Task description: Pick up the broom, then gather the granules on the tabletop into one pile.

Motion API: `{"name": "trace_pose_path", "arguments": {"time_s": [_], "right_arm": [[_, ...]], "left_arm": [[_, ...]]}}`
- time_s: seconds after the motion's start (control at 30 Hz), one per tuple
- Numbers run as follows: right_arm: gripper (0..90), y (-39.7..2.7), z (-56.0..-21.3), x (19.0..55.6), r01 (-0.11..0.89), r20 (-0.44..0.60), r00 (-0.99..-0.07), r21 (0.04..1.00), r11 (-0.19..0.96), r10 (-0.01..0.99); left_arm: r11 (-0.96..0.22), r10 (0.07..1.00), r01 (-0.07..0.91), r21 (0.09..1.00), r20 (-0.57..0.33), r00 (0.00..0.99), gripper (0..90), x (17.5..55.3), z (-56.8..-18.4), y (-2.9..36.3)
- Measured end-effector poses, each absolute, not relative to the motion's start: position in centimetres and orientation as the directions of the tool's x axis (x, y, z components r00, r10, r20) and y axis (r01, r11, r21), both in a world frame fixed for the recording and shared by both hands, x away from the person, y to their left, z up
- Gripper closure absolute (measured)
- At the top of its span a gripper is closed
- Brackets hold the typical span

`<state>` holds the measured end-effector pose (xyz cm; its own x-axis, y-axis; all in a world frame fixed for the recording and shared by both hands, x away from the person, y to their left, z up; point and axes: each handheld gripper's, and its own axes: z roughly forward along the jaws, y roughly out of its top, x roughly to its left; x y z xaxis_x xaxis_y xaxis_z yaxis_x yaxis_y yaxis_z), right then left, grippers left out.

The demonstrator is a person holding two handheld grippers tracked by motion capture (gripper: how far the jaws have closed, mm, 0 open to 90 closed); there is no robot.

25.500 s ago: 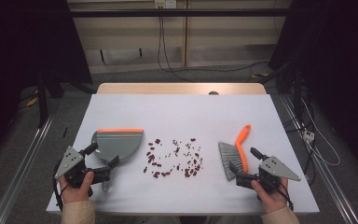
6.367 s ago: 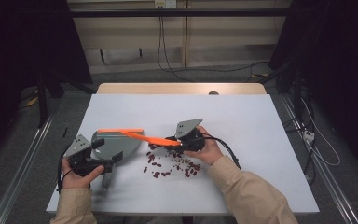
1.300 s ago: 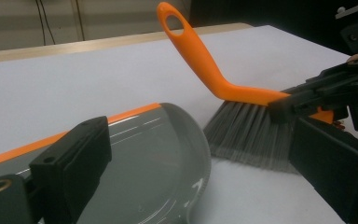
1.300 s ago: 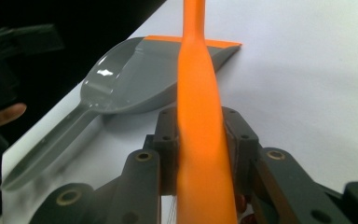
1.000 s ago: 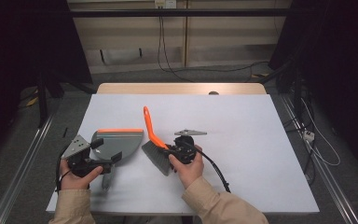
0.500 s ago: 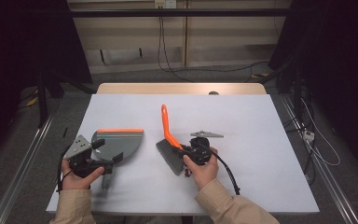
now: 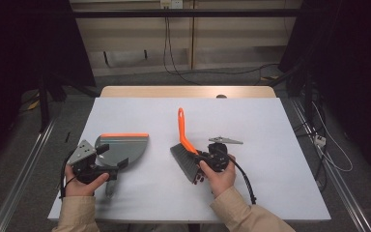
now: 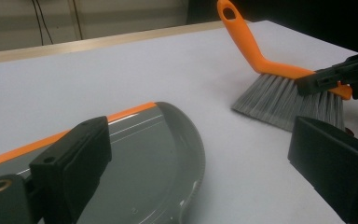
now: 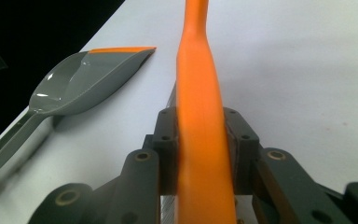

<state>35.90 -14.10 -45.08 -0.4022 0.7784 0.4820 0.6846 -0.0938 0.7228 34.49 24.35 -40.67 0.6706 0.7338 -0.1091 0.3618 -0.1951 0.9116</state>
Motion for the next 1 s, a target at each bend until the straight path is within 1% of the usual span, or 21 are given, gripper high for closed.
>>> {"name": "trace_pose_path", "arguments": {"time_s": [0.13, 0.37, 0.53, 0.67, 0.77, 1.0], "right_arm": [[70.4, -14.6, -45.1, 35.8, 0.689, 0.493, -0.39, 0.717, -0.109, 0.778], [70.7, -14.7, -45.1, 36.1, 0.712, 0.567, -0.375, 0.683, -0.163, 0.734], [70.8, -14.3, -44.3, 36.4, 0.704, 0.581, -0.406, 0.691, -0.163, 0.706], [70.9, -13.8, -42.9, 36.5, 0.663, 0.54, -0.461, 0.737, -0.132, 0.704], [70.8, -13.7, -42.1, 36.7, 0.621, 0.482, -0.506, 0.779, -0.087, 0.715], [70.9, -14.0, -41.4, 37.1, 0.552, 0.389, -0.592, 0.834, 0.004, 0.706]], "left_arm": [[-0.198, 0.732, 0.361, 0.911, -0.108, 0.673, 5.9, 34.5, -40.7, 24.3], [-0.202, 0.729, 0.365, 0.909, -0.11, 0.676, 5.9, 34.7, -40.8, 24.1], [-0.199, 0.728, 0.364, 0.91, -0.111, 0.677, 5.9, 34.7, -40.8, 24.0], [-0.2, 0.727, 0.365, 0.909, -0.112, 0.678, 5.9, 34.7, -40.7, 24.1], [-0.198, 0.725, 0.363, 0.91, -0.113, 0.679, 5.9, 34.6, -40.7, 24.1], [-0.208, 0.725, 0.367, 0.907, -0.109, 0.68, 6.0, 34.6, -40.8, 24.1]]}}
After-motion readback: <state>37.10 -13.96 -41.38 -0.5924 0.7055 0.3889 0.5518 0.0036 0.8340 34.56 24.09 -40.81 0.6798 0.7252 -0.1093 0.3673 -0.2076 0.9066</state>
